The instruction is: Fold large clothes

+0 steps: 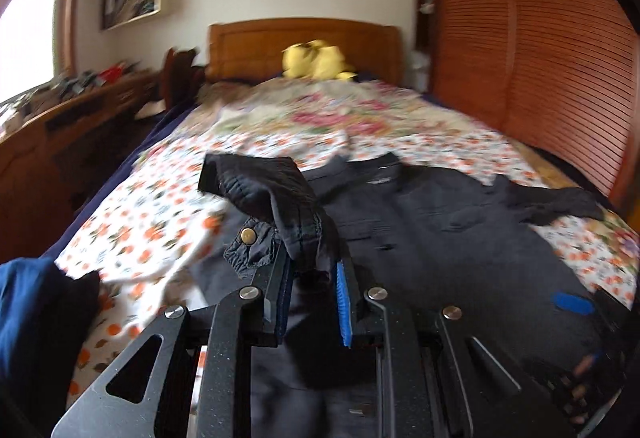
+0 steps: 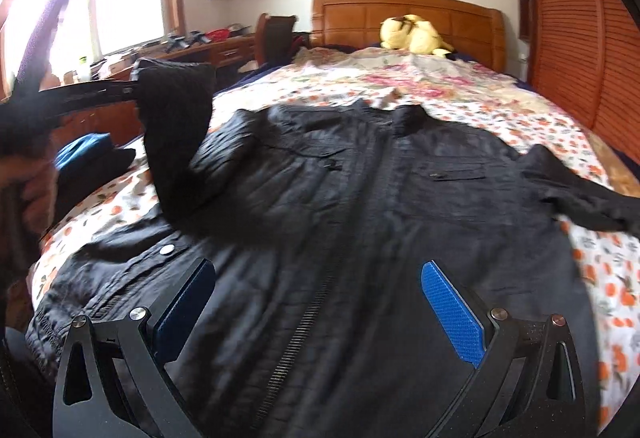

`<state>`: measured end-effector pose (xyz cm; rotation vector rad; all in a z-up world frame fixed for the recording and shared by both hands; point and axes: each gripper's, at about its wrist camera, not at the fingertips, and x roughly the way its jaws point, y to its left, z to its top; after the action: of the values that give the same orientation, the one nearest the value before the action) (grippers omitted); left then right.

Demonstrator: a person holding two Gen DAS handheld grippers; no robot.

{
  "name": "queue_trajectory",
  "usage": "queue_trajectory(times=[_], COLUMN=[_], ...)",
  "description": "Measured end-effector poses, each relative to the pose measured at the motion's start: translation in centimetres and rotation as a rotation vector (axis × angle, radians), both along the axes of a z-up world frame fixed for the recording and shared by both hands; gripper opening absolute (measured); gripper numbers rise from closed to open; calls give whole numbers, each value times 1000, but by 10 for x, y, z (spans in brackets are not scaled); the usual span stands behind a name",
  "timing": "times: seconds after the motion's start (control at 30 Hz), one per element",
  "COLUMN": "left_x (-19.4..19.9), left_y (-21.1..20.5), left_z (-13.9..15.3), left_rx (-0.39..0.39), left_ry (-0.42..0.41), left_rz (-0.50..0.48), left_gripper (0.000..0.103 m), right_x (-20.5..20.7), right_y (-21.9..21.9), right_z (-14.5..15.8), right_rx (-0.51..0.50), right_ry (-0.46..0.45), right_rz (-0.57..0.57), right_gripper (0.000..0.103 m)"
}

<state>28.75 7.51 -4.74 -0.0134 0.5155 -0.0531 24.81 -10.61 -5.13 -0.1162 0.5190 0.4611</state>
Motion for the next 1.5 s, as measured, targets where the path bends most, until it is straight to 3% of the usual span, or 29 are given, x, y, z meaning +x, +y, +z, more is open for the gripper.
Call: queue_trajectory(times=[0.2, 0.23, 0.33, 0.5, 0.53, 0.6, 0.63, 1.07, 1.33, 1.5], left_x=[-25, -27, -41, -67, -71, -80, -83, -117, -119, -122], left_y=[-28, -28, -29, -26, -25, -16, -11, 48, 63, 65], left_z=[4, 1, -4, -9, -10, -13, -14, -31, -38, -42], left_rx=[-10, -11, -27, -19, -17, -22, -30, -40, -39, -21], left_ry=[-15, -11, -6, -6, -6, -10, -12, -6, 8, 13], left_rz=[-73, -76, -101, -112, -109, -92, -86, 53, 77, 78], left_gripper=[21, 23, 41, 46, 50, 74, 79, 80, 80, 80], right_x=[-5, -9, -18, -25, -25, -28, -26, 4, 37, 51], right_y=[-23, -24, -27, -15, -14, -8, -8, 17, 18, 23], right_z=[16, 17, 16, 15, 15, 16, 17, 9, 2, -12], right_rx=[17, 19, 22, 0, -1, -6, -7, -24, -15, -62], right_ry=[-17, -17, -12, -3, -2, 3, 4, 65, 138, 187], right_rz=[-80, -87, -98, -86, -80, -64, -57, -7, -3, -9], right_gripper=[103, 103, 103, 103, 103, 103, 103, 103, 98, 96])
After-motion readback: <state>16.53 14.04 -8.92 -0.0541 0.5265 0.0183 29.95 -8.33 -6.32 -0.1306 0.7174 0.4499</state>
